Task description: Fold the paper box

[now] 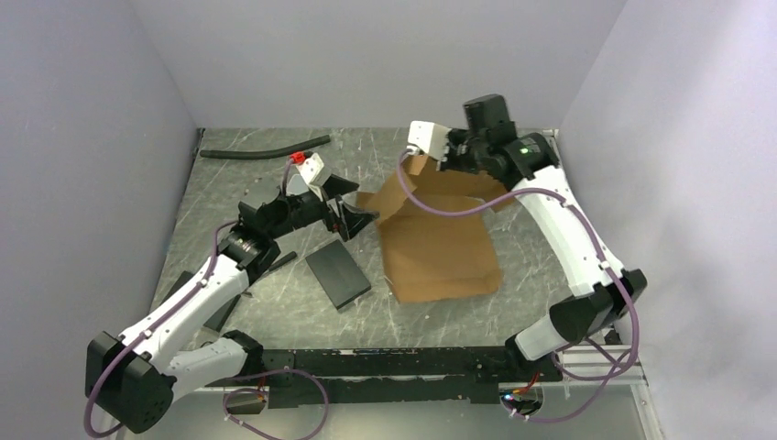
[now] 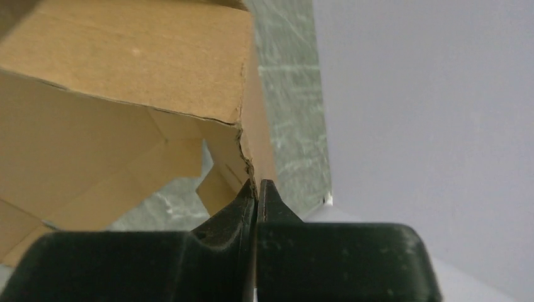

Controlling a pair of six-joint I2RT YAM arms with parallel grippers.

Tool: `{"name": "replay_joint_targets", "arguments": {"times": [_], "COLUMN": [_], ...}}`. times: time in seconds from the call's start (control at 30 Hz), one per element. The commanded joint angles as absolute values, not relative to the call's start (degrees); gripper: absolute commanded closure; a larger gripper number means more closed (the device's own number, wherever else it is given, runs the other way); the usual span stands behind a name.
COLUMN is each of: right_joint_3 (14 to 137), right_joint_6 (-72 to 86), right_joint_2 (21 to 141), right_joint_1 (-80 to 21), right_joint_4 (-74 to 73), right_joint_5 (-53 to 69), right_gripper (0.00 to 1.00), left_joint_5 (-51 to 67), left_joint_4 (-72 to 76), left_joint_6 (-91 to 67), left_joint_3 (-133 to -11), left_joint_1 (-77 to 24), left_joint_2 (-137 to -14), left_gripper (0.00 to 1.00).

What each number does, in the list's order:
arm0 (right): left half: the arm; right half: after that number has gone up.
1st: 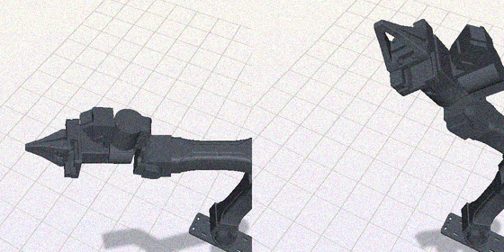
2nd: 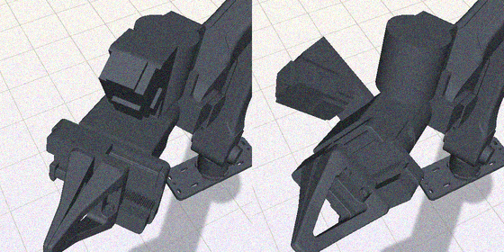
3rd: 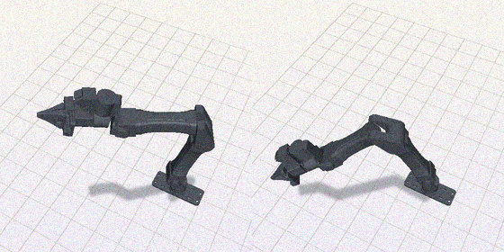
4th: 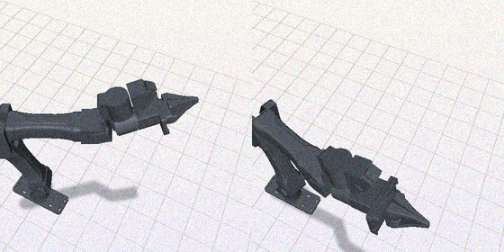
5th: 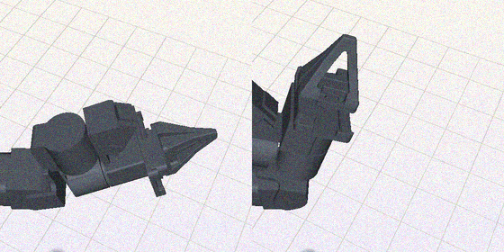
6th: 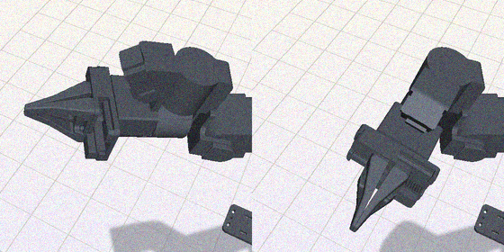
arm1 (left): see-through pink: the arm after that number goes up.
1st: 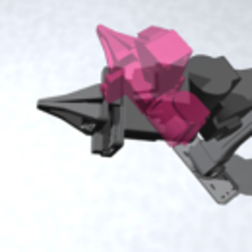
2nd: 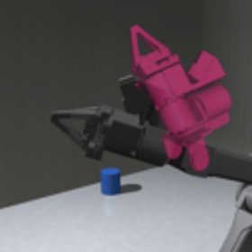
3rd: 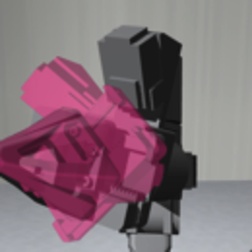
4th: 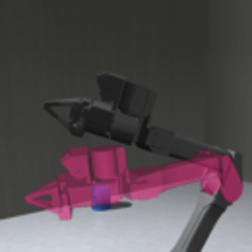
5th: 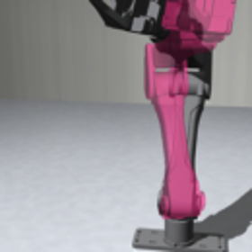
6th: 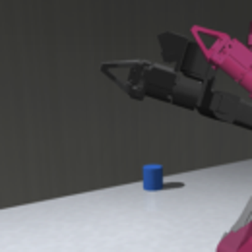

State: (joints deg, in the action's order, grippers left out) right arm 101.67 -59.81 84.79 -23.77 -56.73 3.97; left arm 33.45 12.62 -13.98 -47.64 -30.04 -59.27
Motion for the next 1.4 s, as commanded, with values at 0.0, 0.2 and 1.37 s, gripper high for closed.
{"name": "replay_joint_targets", "arguments": {"times": [0.0, 0.2, 1.37], "right_joint_3": [101.12, 92.39, 77.68], "right_joint_6": [-55.94, -53.70, -45.32], "right_joint_2": [85.59, 87.44, 83.68], "right_joint_1": [-27.93, -28.55, -29.79], "right_joint_4": [-46.16, -41.52, -36.89], "right_joint_5": [0.17, -1.27, 6.01], "right_gripper": [1.00, 1.00, 0.95], "left_joint_5": [24.91, 22.58, 2.57], "left_joint_4": [16.95, 19.06, 52.36], "left_joint_6": [-3.36, -1.17, 5.80], "left_joint_3": [-48.30, -47.39, -43.24], "left_joint_1": [-30.15, -30.15, -39.81], "left_joint_2": [-61.47, -67.53, -91.94], "left_gripper": [0.01, 0.00, 0.30]}}
